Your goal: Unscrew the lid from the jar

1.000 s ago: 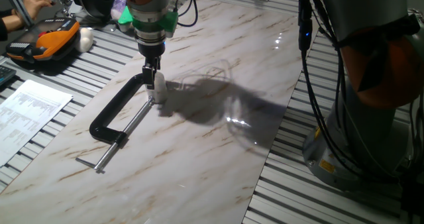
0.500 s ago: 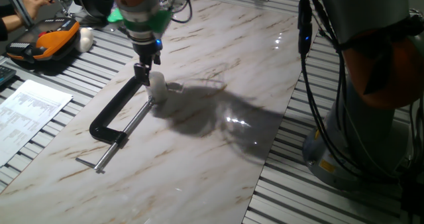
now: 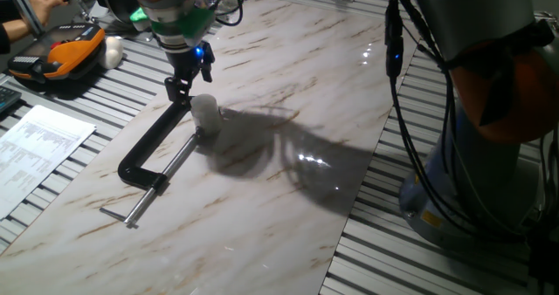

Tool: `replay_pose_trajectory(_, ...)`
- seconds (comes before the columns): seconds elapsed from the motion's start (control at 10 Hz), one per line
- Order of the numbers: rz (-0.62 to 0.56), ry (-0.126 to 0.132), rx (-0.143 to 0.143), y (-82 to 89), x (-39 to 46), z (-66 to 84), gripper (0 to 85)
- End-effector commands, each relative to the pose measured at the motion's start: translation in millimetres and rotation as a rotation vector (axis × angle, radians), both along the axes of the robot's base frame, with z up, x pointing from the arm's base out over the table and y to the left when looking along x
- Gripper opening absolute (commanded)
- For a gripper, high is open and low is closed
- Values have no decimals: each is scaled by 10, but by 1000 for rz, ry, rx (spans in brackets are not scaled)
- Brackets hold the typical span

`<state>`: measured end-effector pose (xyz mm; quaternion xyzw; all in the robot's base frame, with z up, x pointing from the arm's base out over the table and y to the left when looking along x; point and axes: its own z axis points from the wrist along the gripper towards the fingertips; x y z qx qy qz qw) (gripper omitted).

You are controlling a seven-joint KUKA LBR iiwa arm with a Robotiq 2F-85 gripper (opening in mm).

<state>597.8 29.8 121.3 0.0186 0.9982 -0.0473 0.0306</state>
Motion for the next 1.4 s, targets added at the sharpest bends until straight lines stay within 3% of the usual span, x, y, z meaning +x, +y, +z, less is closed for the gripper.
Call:
replay_pose_trajectory(0.0,-1177,-7,-3,0,0,-1,850)
replay_pose_trajectory(0.1,-1305,-16,13,0,6,-13,850)
replay_pose_trajectory(0.2,-1396,-20,23,1,10,-14,680)
replay_pose_trajectory(0.9,-1785,-39,13,-1,24,9,680)
replay_pose_trajectory(1.0,-1828,-42,9,-2,25,12,510)
replay_pose_trajectory(1.3,-1916,-46,45,-3,19,3,510)
